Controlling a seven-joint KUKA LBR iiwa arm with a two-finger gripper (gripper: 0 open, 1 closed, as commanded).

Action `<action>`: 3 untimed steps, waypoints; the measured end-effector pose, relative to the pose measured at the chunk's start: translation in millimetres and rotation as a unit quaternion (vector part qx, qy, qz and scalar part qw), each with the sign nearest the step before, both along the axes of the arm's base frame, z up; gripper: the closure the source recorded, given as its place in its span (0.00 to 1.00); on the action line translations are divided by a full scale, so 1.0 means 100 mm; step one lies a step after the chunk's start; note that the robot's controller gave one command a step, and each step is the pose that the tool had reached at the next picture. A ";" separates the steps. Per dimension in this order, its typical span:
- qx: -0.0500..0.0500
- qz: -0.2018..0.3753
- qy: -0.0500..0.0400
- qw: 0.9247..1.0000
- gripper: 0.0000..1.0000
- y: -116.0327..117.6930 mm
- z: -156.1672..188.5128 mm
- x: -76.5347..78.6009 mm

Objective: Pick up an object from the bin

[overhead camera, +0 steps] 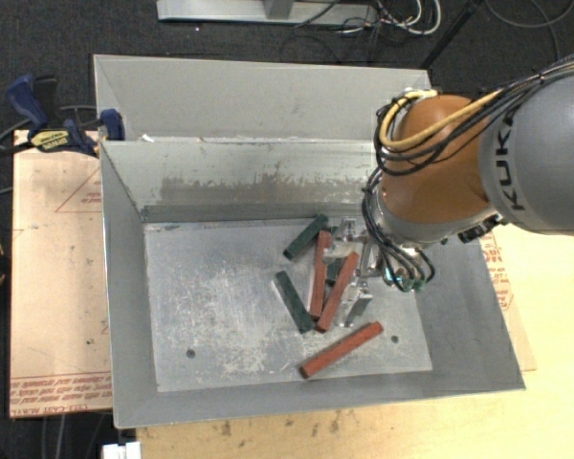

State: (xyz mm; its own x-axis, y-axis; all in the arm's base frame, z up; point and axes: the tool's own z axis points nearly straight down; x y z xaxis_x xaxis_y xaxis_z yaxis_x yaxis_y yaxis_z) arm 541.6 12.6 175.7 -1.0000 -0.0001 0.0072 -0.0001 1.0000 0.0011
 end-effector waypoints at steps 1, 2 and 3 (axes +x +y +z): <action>0.000 0.000 -0.004 1.000 0.00 0.00 0.04 0.02; 0.001 -0.039 -0.002 0.999 1.00 -0.20 -0.85 -0.24; 0.001 -0.039 -0.003 0.999 0.00 -0.21 -0.85 -0.24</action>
Offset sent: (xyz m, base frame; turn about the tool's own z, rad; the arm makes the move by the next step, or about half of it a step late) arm -0.0243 -0.0220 -0.0873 0.0791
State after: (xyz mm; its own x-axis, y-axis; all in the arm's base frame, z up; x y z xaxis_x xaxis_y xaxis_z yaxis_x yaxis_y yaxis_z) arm 518.0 -7.9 90.5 -0.9970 0.0777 0.0011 0.0777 0.9970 0.0025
